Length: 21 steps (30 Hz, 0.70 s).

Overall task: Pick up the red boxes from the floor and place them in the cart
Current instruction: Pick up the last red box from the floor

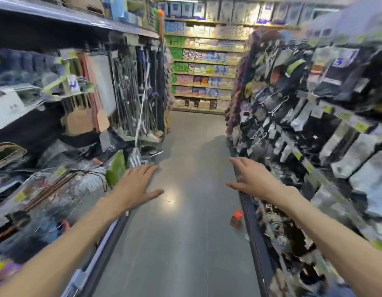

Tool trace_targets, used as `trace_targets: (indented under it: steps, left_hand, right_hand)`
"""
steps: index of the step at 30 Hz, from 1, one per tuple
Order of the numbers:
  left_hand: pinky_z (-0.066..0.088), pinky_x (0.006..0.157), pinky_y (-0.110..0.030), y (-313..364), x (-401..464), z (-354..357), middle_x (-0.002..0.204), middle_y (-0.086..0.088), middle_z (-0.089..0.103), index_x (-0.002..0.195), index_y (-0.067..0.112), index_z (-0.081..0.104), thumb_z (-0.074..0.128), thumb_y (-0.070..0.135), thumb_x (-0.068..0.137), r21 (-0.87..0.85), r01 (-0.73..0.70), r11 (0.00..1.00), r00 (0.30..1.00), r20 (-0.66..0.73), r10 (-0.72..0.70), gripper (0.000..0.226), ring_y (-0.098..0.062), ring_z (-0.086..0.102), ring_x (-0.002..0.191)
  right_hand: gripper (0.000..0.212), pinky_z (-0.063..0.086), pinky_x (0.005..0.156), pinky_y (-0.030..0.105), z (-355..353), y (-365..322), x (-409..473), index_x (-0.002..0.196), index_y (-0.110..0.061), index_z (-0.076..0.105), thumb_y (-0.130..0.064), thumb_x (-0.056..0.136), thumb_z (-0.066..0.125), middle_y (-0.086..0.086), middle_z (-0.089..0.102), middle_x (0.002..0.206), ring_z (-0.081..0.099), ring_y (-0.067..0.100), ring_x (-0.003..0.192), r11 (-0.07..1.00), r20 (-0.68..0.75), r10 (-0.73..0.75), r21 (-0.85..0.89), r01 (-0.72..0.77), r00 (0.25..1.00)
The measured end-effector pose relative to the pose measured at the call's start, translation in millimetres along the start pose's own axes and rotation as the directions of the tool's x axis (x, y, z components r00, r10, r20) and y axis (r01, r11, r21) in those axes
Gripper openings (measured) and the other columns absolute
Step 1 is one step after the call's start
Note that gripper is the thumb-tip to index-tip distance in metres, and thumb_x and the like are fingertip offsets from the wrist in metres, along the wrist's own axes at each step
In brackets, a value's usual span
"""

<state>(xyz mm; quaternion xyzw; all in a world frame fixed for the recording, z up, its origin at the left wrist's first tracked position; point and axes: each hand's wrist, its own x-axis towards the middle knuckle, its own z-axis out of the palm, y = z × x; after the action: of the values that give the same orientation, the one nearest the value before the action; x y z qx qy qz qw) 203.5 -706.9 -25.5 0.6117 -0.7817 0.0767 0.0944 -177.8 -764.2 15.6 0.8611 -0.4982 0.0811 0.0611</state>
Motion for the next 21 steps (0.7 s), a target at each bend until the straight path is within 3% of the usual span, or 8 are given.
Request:
trace_targets:
  steps: [3, 7, 12, 21]
  left_hand:
    - [0.038, 0.109, -0.043, -24.7, 70.8, 20.8, 0.147, -0.004, 0.045, 0.148, 0.02, 0.034, 0.036, 0.082, 0.081, -0.022, -0.074, 0.997, 0.997, 0.004, 0.074, 0.091, -0.025, 0.044, 0.133]
    - [0.034, 0.109, -0.043, -41.4, 170.5, 45.8, 0.149, -0.002, 0.043, 0.148, 0.022, 0.035, 0.041, 0.078, 0.083, -0.061, -0.13, 0.99, 0.992, -0.001, 0.13, 0.086, -0.025, 0.042, 0.135]
    - [0.037, 0.107, -0.047, -36.7, 290.2, 90.4, 0.15, -0.002, 0.043, 0.149, 0.023, 0.033, 0.03, 0.083, 0.08, -0.102, -0.198, 0.975, 0.977, 0.055, 0.204, 0.092, -0.027, 0.043, 0.134]
    - [0.033, 0.108, -0.042, -12.3, 480.5, 202.7, 0.152, -0.004, 0.041, 0.151, 0.02, 0.032, 0.034, 0.079, 0.08, -0.153, -0.286, 0.946, 0.947, 0.106, 0.303, 0.093, -0.026, 0.041, 0.137]
  right_hand:
    - [0.089, 0.042, 0.11, 0.043, 10.5, 33.9, 39.1, 0.155, -0.016, 0.031, -0.066, 0.088, 0.061, 0.007, 0.045, 0.154, 0.046, 0.027, 0.137, 0.998, 0.013, 0.056, -0.017, -0.056, 0.998]
    - [0.089, 0.043, 0.109, 0.045, 27.2, 77.4, 95.2, 0.154, -0.017, 0.033, -0.068, 0.086, 0.06, 0.005, 0.048, 0.151, 0.047, 0.025, 0.136, 0.989, 0.02, 0.145, -0.02, -0.144, 0.989]
    - [0.084, 0.04, 0.111, 0.043, 55.0, 133.8, 150.0, 0.153, -0.018, 0.035, -0.061, 0.087, 0.064, 0.005, 0.049, 0.149, 0.046, 0.026, 0.137, 0.975, 0.06, 0.223, -0.01, -0.223, 0.973]
    - [0.082, 0.043, 0.105, 0.043, 146.8, 269.7, 255.2, 0.154, -0.023, 0.032, -0.06, 0.088, 0.065, 0.003, 0.051, 0.146, 0.049, 0.026, 0.134, 0.935, 0.091, 0.35, 0.03, -0.354, 0.932]
